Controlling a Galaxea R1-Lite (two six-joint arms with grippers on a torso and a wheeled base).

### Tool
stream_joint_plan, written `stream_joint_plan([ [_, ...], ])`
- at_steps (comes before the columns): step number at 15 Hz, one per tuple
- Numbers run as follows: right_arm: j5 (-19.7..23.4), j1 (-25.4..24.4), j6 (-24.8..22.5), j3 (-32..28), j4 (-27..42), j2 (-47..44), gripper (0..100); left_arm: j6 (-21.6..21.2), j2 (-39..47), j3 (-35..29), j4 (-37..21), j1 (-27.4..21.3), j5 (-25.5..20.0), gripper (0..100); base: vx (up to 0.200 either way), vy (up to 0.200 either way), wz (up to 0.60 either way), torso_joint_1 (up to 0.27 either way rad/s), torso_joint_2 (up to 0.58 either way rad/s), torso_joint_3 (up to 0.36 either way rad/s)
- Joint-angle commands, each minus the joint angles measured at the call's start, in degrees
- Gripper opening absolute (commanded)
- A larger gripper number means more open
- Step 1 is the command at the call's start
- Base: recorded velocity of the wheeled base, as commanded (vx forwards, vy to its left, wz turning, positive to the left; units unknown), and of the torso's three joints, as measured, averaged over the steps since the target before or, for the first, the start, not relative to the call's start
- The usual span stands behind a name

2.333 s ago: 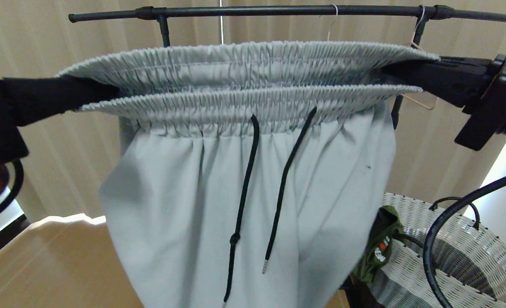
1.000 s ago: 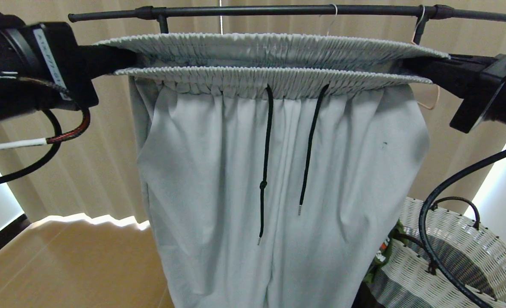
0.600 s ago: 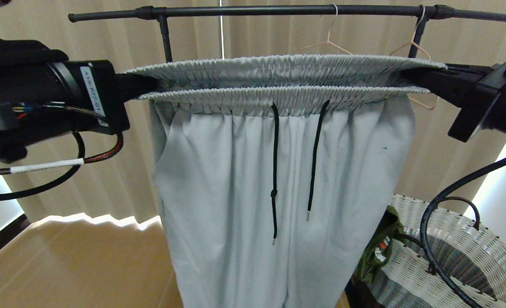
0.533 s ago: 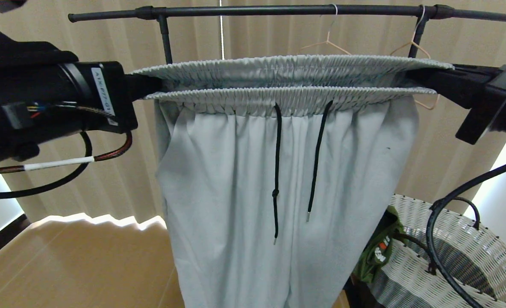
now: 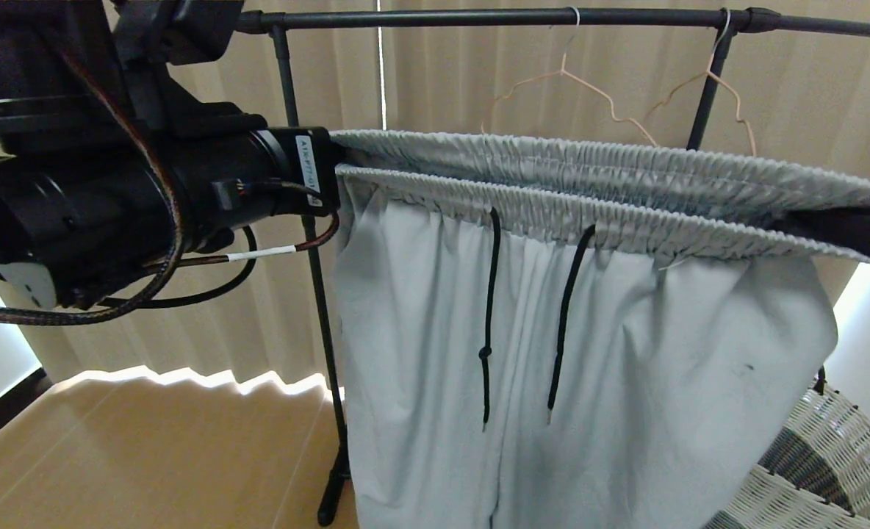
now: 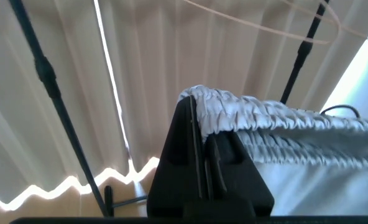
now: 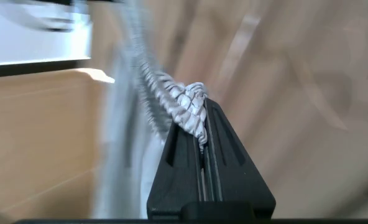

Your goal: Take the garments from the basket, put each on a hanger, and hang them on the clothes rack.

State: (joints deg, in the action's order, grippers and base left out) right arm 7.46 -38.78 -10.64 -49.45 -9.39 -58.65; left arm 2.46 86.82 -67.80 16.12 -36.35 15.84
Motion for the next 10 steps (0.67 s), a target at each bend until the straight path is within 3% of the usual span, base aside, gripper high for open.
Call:
stream_joint_plan([
  [1, 3.88, -0.60, 0.01, 2.78, 0.07, 3.81, 0, 0.00, 1.60, -0.40, -0.03, -0.03, 0.07, 0, 0.000, 0.000, 0.00, 0.000, 0.00, 0.000],
  [6, 5.02, -0.25, -0.17, 3.21, -0.11, 3.37, 0, 0.09, 1.25, 0.39, 0.06, -0.12, 0.16, 0, 0.000, 0.000, 0.00, 0.000, 0.00, 0.000],
  [9, 4.58, 4.94, -0.26, 2.07, -2.04, -1.38, 0, 0.17, -2.80, 3.03, -0.65, -0.12, 0.07, 0, 0.000, 0.000, 0.00, 0.000, 0.00, 0.000],
  [10, 4.67, 9.07, -0.17, -0.74, -6.17, -5.60, 0, 0.17, -7.10, 5.58, -1.61, -0.12, -0.10, 0, 0.000, 0.000, 0.00, 0.000, 0.00, 0.000],
])
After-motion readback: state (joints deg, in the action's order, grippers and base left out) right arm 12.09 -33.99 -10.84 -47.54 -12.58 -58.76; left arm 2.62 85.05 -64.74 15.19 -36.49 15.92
